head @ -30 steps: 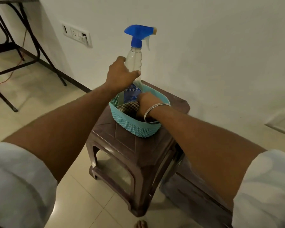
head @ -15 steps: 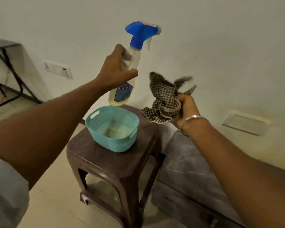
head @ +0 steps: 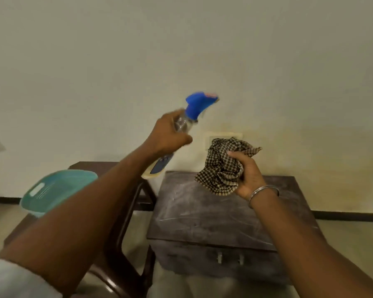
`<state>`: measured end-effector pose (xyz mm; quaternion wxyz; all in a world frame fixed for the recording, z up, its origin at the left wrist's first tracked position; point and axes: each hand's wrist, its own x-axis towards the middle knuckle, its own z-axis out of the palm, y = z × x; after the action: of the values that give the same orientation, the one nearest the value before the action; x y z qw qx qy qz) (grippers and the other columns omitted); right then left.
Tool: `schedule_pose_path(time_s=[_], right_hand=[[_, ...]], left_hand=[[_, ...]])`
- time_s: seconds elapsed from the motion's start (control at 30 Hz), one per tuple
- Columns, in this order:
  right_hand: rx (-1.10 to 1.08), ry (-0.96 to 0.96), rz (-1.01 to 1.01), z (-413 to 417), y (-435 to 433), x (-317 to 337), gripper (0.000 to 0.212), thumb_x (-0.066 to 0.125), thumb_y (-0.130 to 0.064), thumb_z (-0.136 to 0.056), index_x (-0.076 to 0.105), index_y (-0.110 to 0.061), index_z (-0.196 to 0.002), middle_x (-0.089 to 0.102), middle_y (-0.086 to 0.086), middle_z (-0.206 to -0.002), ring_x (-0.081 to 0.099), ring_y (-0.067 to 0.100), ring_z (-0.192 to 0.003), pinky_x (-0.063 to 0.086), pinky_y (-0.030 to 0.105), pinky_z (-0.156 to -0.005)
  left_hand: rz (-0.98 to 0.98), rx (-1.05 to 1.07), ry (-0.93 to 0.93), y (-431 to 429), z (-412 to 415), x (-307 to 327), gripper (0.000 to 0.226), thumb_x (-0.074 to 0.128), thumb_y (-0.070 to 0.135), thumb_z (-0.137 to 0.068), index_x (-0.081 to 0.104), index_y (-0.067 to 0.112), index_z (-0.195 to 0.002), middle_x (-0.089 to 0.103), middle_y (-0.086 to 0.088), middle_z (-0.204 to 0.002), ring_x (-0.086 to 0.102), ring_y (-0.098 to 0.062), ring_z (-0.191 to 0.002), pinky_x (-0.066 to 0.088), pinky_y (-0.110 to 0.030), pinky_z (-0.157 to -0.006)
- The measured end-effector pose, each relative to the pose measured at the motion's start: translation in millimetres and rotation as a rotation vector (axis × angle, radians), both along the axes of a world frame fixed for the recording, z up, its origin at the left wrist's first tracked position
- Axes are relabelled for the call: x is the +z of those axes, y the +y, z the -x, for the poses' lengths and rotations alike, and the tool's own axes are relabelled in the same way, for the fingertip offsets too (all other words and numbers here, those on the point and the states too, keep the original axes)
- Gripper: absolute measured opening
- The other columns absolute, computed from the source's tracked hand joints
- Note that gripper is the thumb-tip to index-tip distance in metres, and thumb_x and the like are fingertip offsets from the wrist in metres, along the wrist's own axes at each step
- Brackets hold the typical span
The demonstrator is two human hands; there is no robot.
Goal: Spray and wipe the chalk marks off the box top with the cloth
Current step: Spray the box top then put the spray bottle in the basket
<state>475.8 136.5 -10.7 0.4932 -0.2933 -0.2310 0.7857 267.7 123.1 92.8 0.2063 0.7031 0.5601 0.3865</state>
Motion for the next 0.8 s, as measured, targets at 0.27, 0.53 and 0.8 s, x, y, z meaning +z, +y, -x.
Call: schedule_pose_path(time_s=[0.27,0.53,0.8], right_hand=[[-0.212,-0.062,0.077,-81,2,-54,0.058,0.063,-0.015,-0.074,0.054,0.001,-0.129,0.059,0.023,-0.128,0.057,0.041,-0.115,0.043,0.057,-0.1],[-0.256,-0.059,0.105,-120,-8,-110,0.039,0.054,-0.01,-0.086,0.059,-0.001,-0.124,0.062,0.021,-0.122,0.06,0.04,-0.109,0.047,0.055,-0.097],[-0.258,-0.063,0.149,-138,-22,-142,0.03,0.053,-0.014,-0.085,0.066,-0.006,-0.11,0.066,0.015,-0.11,0.062,0.034,-0.099,0.05,0.048,-0.089]], left_hand=[[0.329,-0.182,0.028,-6,-50,-69,0.025,0.077,0.025,-0.085,0.066,0.028,-0.107,0.061,0.014,-0.064,0.055,-0.001,-0.061,0.045,-0.011,-0.062],[0.336,-0.146,-0.188,-15,-88,-122,0.024,0.07,0.017,-0.091,0.064,0.025,-0.113,0.065,-0.005,-0.085,0.064,-0.02,-0.067,0.059,-0.031,-0.067],[0.532,-0.181,-0.262,-38,-116,-178,0.031,0.08,0.024,-0.078,0.063,0.004,-0.094,0.059,-0.001,-0.077,0.058,-0.016,-0.065,0.054,-0.033,-0.062]])
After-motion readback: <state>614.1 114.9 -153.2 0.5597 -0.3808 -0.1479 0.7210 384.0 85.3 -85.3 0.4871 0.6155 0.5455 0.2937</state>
